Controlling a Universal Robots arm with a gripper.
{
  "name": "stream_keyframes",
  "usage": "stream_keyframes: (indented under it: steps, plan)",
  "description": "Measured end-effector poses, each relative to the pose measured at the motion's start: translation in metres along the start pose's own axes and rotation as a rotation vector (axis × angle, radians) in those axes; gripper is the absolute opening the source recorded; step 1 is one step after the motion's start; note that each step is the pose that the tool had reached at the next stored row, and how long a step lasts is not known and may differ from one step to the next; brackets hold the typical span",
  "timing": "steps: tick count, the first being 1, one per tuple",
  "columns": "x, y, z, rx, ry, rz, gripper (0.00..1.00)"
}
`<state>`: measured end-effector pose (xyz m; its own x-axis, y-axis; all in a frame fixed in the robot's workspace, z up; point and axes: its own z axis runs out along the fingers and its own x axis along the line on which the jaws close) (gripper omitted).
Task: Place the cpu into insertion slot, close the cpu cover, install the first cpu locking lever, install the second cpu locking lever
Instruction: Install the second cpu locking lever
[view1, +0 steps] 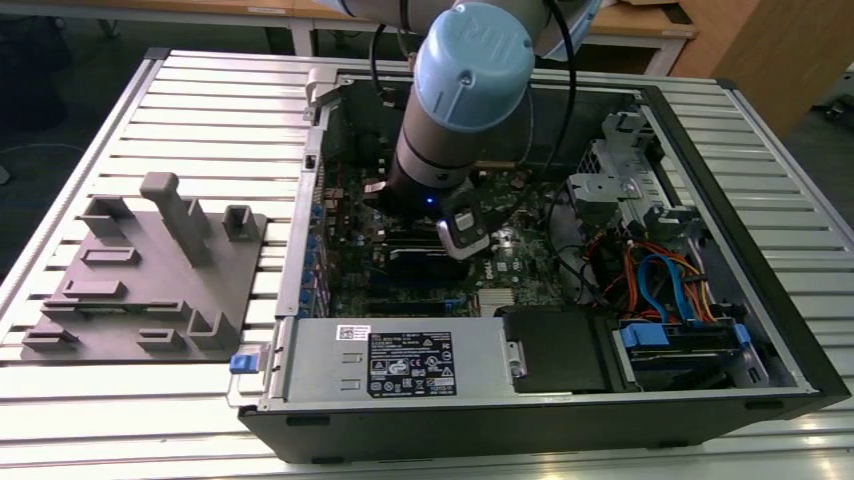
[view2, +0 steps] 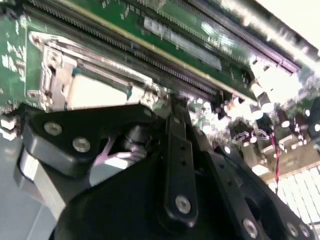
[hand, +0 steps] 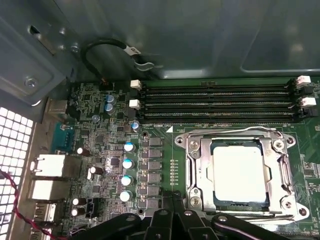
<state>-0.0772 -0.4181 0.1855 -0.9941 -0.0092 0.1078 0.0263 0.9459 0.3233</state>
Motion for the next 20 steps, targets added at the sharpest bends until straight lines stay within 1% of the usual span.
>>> stream_keyframes:
  steps: [6, 8, 16, 20]
  plan:
    - [0.0029, 0.0005, -0.0008, 0.0009, 0.0004, 0.0, 0.11]
    - [0.0035, 0.0012, -0.0026, 0.0006, 0.0003, 0.0, 0.11]
    - [0.0059, 0.0052, -0.0138, 0.0006, 0.0003, 0.0, 0.11]
    - [0.0059, 0.0053, -0.0139, 0.0003, 0.0002, 0.0, 0.11]
